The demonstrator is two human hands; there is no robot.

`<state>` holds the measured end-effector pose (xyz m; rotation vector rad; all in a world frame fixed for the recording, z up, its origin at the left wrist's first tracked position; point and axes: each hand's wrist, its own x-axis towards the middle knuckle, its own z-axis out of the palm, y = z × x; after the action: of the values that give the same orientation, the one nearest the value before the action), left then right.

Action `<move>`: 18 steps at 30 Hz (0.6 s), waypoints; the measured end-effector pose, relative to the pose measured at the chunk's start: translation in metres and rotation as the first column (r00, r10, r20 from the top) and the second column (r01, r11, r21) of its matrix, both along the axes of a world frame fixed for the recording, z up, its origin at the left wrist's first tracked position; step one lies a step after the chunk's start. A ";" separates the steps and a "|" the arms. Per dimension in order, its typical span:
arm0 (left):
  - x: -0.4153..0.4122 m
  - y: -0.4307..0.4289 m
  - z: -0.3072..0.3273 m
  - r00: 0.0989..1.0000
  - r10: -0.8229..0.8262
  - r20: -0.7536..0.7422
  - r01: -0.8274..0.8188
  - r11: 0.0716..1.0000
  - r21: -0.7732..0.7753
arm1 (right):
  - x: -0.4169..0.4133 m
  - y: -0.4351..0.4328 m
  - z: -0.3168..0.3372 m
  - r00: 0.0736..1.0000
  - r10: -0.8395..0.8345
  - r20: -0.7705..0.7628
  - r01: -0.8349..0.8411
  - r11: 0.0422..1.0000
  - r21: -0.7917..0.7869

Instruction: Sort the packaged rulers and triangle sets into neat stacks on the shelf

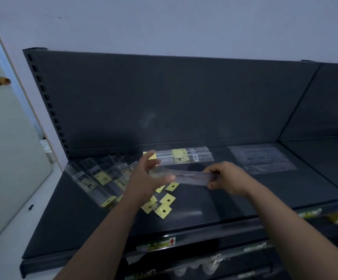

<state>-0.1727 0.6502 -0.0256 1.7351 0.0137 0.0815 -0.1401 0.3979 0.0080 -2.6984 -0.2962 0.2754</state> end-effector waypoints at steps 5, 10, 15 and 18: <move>0.004 -0.039 -0.012 0.981 -0.194 -0.011 0.177 0.868 0.465 | -0.008 -0.016 -0.006 0.999 0.014 0.037 -0.010 0.993 -0.116; 0.009 -0.057 -0.018 0.966 -0.229 -0.122 0.257 0.772 0.581 | -0.009 -0.034 -0.028 0.998 0.023 0.067 -0.016 0.995 -0.102; 0.006 -0.059 -0.031 0.993 -0.095 -0.065 0.115 0.787 0.606 | -0.006 -0.064 -0.054 0.990 -0.087 0.115 0.083 0.996 0.038; -0.001 -0.057 -0.036 0.998 0.039 -0.047 -0.007 0.833 0.553 | -0.005 -0.070 -0.068 0.989 -0.131 0.074 0.093 0.920 0.380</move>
<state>-0.1741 0.5929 -0.0614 2.3228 0.0576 0.0570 -0.1446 0.3277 -0.0604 -2.3397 -0.1977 0.0437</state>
